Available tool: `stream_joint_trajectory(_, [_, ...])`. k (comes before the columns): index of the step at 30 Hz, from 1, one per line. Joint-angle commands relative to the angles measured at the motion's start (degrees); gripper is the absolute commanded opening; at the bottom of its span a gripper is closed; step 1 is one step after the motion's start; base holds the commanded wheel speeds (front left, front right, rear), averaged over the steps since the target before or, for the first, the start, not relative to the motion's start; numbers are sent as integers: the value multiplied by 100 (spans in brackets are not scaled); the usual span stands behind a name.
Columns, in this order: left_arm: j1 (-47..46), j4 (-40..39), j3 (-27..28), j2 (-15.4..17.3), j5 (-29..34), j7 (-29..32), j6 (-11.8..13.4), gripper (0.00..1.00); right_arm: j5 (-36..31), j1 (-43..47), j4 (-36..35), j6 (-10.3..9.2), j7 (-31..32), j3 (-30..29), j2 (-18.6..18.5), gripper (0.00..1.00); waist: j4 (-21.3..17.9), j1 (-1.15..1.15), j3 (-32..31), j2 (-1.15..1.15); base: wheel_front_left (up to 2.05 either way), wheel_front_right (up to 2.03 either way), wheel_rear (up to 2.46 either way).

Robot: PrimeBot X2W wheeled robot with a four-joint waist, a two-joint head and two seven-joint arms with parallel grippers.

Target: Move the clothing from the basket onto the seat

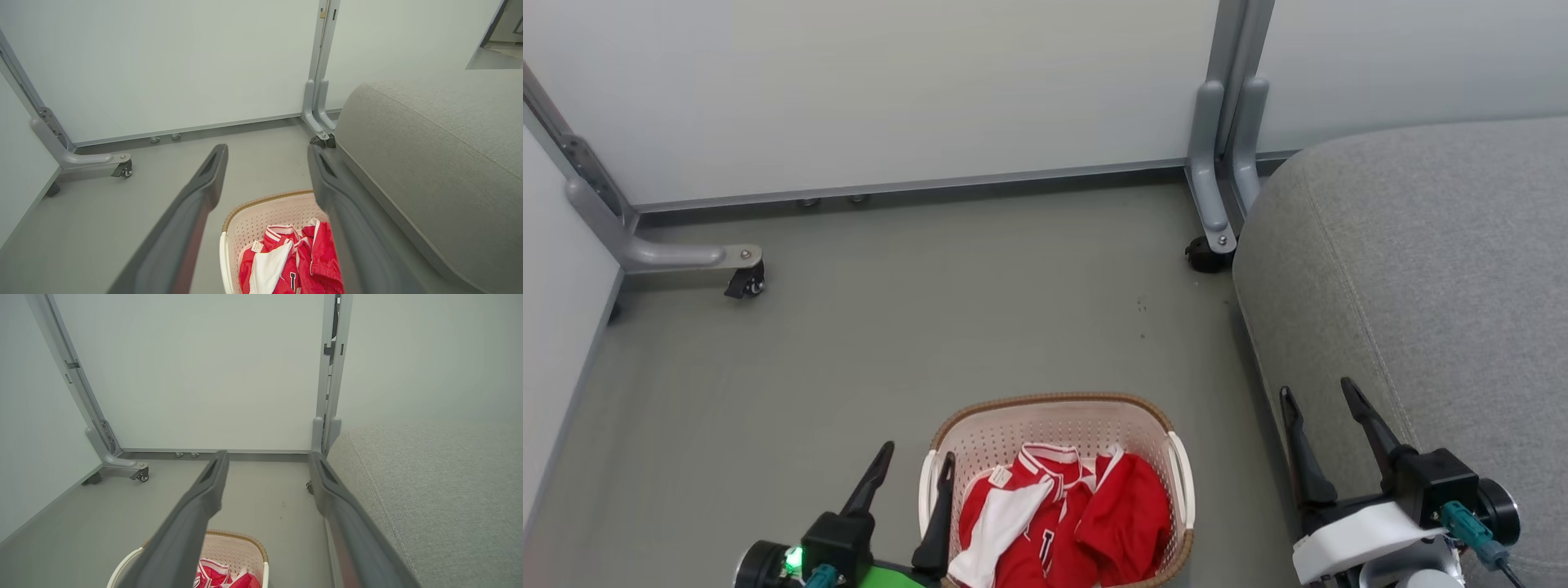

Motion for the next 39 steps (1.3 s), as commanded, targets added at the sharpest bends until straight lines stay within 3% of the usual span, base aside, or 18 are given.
stream_joint_trajectory(1, [-214, 64, -148, 50, 40, -4, -15, 100, -44, -145, -49, 0, -18, -37, -26, 100, -9, 0, 395, 0, 0, 0, 0])
stream_joint_trajectory(16, [-2508, 1337, -1714, 367, 123, -4, -15, 100, -419, -1497, -714, 0, -18, -641, -23, 100, -143, 0, 2866, 0, 0, 0, 0])
stream_joint_trajectory(21, [-3459, 2386, -2200, 452, 452, -4, -6, 100, -544, -1936, -952, 0, -18, -733, -22, 100, -227, 0, 3641, 0, 0, 0, 0])
stream_joint_trajectory(28, [-4549, 3525, -2654, 319, 845, -3, 16, 100, -514, -2293, -1206, 0, -18, -758, -22, 100, -381, 0, 4374, 0, 0, 0, 0])
stream_joint_trajectory(39, [-5606, 5030, -3019, 88, 1177, 190, 406, 100, -517, -2682, -1458, 0, -18, -734, -21, 100, -695, 0, 5201, 0, 0, 0, 0])
